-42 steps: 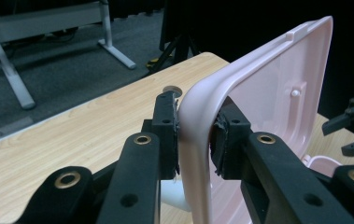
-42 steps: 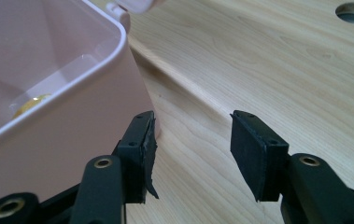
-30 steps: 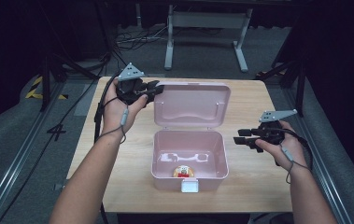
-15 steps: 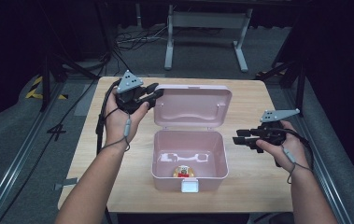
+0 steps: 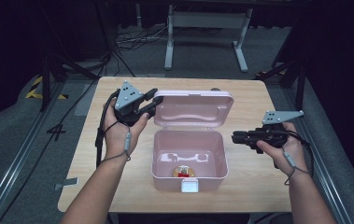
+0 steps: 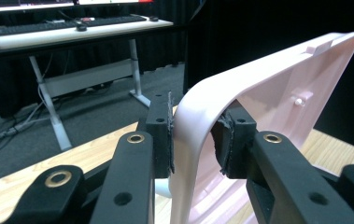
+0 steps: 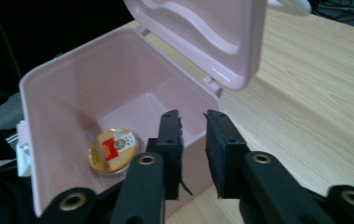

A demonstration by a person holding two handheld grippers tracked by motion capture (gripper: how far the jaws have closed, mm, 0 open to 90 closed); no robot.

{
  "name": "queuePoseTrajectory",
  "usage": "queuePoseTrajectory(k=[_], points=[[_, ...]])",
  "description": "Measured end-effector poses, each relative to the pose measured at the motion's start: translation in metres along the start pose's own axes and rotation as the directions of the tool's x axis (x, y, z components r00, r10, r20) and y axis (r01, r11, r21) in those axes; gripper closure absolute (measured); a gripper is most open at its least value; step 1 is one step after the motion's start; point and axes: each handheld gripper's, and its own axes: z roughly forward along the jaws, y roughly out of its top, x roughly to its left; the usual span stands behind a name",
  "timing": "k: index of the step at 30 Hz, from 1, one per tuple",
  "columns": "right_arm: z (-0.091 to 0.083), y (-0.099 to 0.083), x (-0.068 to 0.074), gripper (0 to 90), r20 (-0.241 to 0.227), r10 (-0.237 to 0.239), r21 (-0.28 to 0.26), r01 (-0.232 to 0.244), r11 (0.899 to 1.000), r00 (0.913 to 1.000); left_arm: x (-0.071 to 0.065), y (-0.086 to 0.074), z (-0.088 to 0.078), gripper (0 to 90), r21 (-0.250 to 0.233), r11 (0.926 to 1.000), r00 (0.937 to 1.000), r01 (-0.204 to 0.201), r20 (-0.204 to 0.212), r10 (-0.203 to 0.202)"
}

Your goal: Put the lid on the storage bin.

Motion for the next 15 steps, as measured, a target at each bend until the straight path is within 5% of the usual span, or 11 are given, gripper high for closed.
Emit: queuePoseTrajectory(k=[15], points=[[-0.003,0.007,0.012,90.0,-0.024,-0.021,-0.115,0.018,0.993,0.9995,-0.015,-0.013,-0.021,64.6,-0.014,0.9999,0.9997,-0.001,0.024,0.001]])
